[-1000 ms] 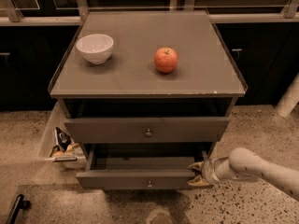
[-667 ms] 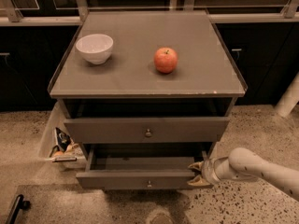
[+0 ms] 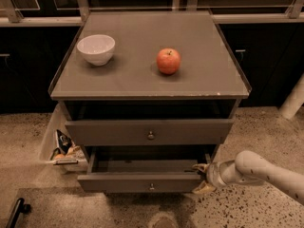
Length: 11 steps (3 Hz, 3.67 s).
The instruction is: Open middle drawer
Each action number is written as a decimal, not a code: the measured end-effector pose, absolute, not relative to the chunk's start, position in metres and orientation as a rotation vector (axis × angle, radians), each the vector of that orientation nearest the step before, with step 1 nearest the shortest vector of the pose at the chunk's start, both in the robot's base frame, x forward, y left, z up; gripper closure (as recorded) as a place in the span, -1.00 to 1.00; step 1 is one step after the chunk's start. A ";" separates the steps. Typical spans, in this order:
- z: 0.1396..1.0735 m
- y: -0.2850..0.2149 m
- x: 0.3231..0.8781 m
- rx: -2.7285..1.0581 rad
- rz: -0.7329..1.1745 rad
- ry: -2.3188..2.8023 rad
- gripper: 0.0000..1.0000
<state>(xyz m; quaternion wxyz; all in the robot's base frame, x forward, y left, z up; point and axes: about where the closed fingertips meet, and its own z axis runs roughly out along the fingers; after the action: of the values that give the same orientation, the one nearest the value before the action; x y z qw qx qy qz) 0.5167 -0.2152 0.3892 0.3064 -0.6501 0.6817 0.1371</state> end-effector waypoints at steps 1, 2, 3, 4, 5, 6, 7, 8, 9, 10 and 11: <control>0.389 -0.215 0.517 -1.720 0.363 1.804 0.21; 0.388 -0.219 0.505 -1.714 0.377 1.795 0.68; 0.390 -0.219 0.503 -1.714 0.377 1.795 1.00; 0.390 -0.222 0.493 -1.704 0.380 1.800 0.63; 0.391 -0.220 0.493 -1.704 0.380 1.800 0.18; 0.391 -0.219 0.496 -1.706 0.381 1.806 -0.30; 0.389 -0.219 0.491 -1.704 0.410 1.802 -0.25; 0.389 -0.217 0.483 -1.702 0.438 1.792 0.22; 0.392 -0.217 0.483 -1.701 0.438 1.792 0.68; 0.392 -0.220 0.473 -1.695 0.439 1.792 1.00; 0.392 -0.220 0.472 -1.695 0.439 1.791 1.00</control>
Offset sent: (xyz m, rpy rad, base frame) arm -0.1085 -0.0431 -0.0134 0.1084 0.0071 0.0251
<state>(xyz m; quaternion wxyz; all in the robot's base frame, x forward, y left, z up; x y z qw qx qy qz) 0.4717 -0.2199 0.3923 0.3129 -0.6427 0.6792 0.1666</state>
